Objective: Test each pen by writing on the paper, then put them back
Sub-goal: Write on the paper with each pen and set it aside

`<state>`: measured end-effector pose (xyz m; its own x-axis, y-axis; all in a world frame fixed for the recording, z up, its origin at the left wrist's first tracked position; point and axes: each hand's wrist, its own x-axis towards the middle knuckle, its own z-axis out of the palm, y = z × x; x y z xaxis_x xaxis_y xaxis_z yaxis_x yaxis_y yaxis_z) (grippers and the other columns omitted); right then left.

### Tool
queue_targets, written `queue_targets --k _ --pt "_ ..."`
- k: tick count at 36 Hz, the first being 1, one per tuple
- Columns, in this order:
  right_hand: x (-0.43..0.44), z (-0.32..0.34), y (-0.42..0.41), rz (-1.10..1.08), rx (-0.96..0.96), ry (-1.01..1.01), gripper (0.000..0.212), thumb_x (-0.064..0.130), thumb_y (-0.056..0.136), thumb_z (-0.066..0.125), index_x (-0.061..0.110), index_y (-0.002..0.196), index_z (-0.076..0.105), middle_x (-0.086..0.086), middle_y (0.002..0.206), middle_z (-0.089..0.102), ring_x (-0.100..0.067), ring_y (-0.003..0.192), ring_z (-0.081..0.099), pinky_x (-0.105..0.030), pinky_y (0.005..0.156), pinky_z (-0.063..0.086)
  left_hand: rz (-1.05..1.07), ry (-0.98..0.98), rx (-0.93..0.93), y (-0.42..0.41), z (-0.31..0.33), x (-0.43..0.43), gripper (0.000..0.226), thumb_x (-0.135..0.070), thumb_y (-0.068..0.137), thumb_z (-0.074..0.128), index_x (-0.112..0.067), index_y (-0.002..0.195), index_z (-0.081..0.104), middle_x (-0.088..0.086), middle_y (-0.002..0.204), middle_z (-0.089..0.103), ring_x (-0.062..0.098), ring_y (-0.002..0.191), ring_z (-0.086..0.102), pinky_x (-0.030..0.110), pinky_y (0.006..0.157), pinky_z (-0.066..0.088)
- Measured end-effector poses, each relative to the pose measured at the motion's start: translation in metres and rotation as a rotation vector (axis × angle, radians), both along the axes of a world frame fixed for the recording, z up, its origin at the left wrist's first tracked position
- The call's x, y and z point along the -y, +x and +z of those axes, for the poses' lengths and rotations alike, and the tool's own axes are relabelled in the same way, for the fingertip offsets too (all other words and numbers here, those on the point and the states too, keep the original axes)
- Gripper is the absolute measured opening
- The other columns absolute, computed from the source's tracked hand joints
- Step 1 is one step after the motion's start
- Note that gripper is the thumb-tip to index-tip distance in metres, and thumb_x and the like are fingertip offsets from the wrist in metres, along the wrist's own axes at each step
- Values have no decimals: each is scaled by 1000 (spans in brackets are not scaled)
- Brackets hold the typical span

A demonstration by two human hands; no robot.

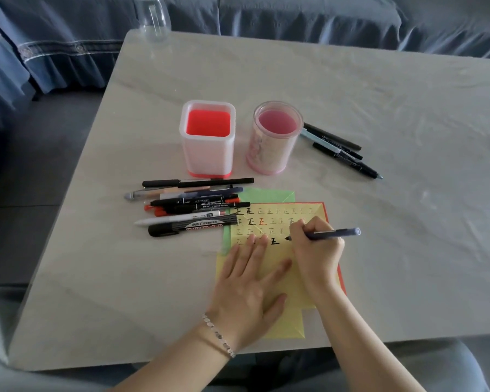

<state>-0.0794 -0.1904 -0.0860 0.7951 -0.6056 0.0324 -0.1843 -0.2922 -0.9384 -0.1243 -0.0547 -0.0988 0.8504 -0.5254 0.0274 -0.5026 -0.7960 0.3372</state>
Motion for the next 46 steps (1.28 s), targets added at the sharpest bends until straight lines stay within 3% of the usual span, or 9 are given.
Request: queue_targets --k 7,13,16,22,30,37,46 --pt "0 -2 0 8 -1 -7 32 1 78 60 -1 54 38 -14 52 42 -25 54 46 -26 52 36 2 -4 -2 -1 1 0 50 -49 85 39 -32 130 50 18 143 37 35 135 30 47 105 21" --pt "1 -1 1 2 -3 -2 33 2 77 60 -2 54 37 -14 52 40 -22 54 44 -25 51 34 0 9 -6 0 0 1 51 -50 85 38 -32 132 48 18 144 36 35 135 28 47 106 19" --pt "0 0 1 10 -11 -23 32 3 77 60 -2 54 38 -23 53 43 -22 53 43 -26 51 34 0 8 -9 0 1 1 51 -49 85 39 -32 131 50 18 143 37 35 135 29 47 106 19" --pt "0 -2 1 -5 -25 -74 32 3 77 60 0 53 39 -4 48 36 -17 51 35 -25 50 30 -2 18 -3 0 1 1 51 -49 84 39 -31 130 50 19 142 38 35 134 30 47 106 20" --pt "1 0 1 -10 -17 -58 27 2 76 59 -8 57 42 -27 57 46 -22 55 43 -26 51 33 -1 16 1 0 2 1 50 -50 84 39 -32 130 50 18 143 38 33 135 29 47 107 19" --pt "0 -1 1 -6 -62 -51 30 1 74 60 -5 55 37 -10 51 35 -16 52 34 -25 51 29 3 13 3 0 1 1 50 -50 84 40 -32 129 51 18 142 39 33 135 30 46 107 19" --pt "1 -1 1 -15 -58 -47 30 -1 74 59 -3 54 37 -12 52 39 -15 52 37 -22 47 30 2 5 9 0 0 1 49 -50 84 40 -32 128 52 18 142 39 33 135 30 46 106 20"
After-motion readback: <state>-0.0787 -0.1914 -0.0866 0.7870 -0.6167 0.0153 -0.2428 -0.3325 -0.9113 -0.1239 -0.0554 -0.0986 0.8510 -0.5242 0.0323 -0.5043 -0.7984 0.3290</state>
